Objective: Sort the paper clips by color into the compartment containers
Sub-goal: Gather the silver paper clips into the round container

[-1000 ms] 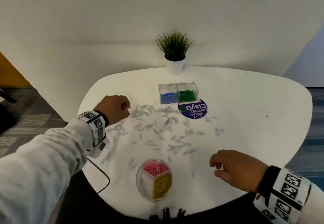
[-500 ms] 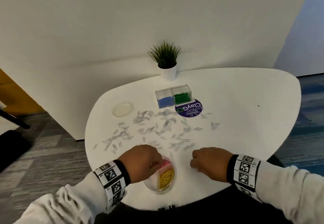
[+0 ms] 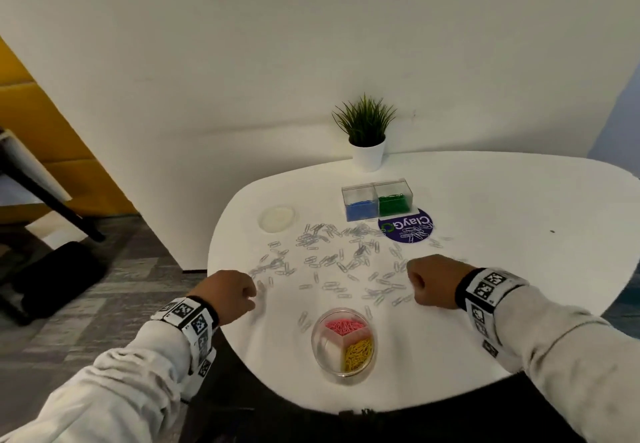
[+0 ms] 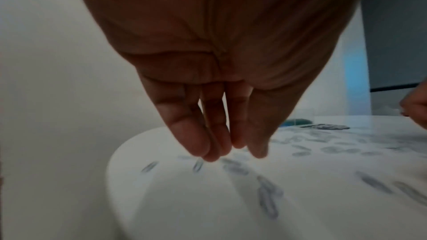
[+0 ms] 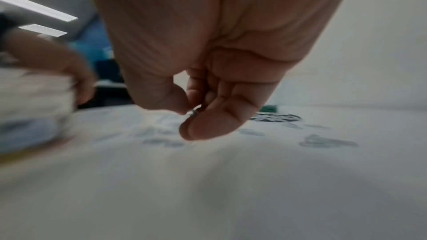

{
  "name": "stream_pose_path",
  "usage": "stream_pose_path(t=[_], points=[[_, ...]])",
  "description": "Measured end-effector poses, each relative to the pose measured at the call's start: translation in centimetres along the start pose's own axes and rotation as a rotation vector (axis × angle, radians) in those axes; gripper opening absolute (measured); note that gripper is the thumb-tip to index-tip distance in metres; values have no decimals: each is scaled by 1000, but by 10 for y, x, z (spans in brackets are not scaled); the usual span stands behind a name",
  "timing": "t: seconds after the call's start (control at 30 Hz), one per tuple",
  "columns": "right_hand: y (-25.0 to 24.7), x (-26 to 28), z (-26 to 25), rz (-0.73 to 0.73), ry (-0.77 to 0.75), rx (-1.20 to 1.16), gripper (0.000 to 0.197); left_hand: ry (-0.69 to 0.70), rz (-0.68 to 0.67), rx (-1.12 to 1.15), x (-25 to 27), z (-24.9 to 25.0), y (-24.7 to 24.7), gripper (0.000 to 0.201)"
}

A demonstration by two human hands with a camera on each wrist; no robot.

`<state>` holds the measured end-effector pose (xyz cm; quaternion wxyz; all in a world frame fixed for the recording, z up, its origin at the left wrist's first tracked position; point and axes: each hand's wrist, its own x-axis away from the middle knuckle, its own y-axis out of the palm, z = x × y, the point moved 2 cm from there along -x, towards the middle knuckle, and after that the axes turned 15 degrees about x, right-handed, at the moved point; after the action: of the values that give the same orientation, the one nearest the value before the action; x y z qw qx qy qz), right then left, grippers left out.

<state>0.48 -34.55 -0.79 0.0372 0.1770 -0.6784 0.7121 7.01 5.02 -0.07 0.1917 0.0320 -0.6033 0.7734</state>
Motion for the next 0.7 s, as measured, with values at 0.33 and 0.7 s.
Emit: stream_pose_path(t=[0.33,0.7], points=[[13,-12,-6,40,49,-160,19,38,-58,4,6,12,28,32],[46,-5,-11,119,216,-149,17,10,50,55,10,27,42,27]])
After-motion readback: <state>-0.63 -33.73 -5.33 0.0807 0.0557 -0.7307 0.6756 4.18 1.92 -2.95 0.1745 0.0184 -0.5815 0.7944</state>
